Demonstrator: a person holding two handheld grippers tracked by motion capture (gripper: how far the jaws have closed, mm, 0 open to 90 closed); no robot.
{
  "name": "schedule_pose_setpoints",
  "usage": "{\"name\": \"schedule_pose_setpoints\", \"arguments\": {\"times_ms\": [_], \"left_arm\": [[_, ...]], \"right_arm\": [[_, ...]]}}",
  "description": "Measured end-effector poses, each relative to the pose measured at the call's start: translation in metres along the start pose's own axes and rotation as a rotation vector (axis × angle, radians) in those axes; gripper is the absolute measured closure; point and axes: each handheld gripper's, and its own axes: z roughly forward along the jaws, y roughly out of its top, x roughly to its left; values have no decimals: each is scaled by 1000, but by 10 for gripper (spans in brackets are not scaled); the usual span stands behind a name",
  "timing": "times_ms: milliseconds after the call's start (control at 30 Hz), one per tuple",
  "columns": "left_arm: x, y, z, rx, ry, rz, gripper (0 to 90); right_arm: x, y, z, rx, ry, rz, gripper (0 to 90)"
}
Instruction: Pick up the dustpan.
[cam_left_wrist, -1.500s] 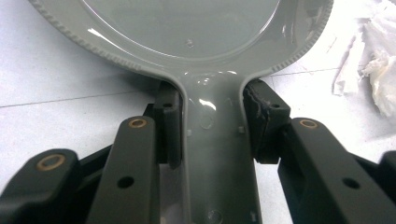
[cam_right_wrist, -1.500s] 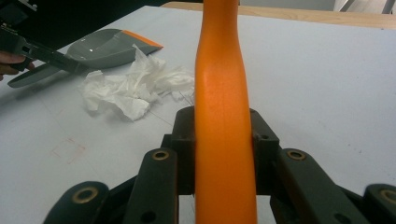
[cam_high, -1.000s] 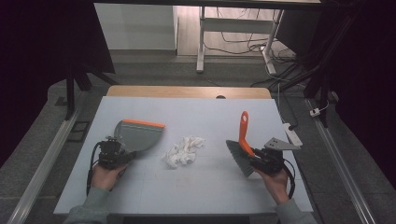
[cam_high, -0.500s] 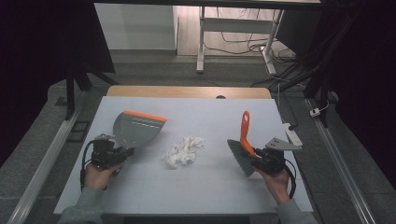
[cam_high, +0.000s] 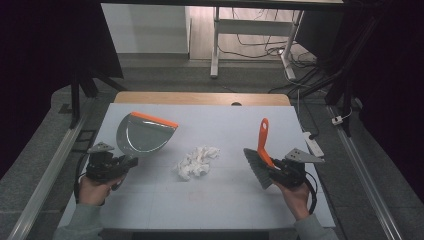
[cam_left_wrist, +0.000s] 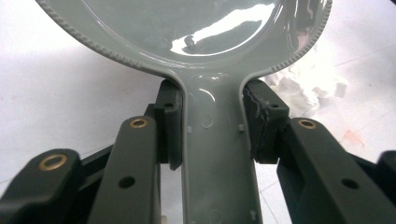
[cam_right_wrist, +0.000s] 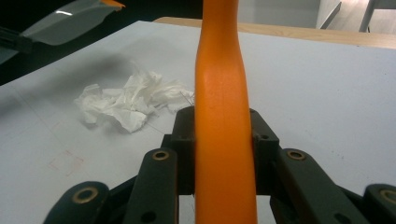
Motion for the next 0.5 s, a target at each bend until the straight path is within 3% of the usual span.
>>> {"name": "schedule_pose_setpoints", "arguments": {"times_ms": [500], "left_arm": [[1, -2, -13, 2, -40, 70, 616]], "right_arm": [[-4, -1, -2, -6, -9, 3, 694]]}}
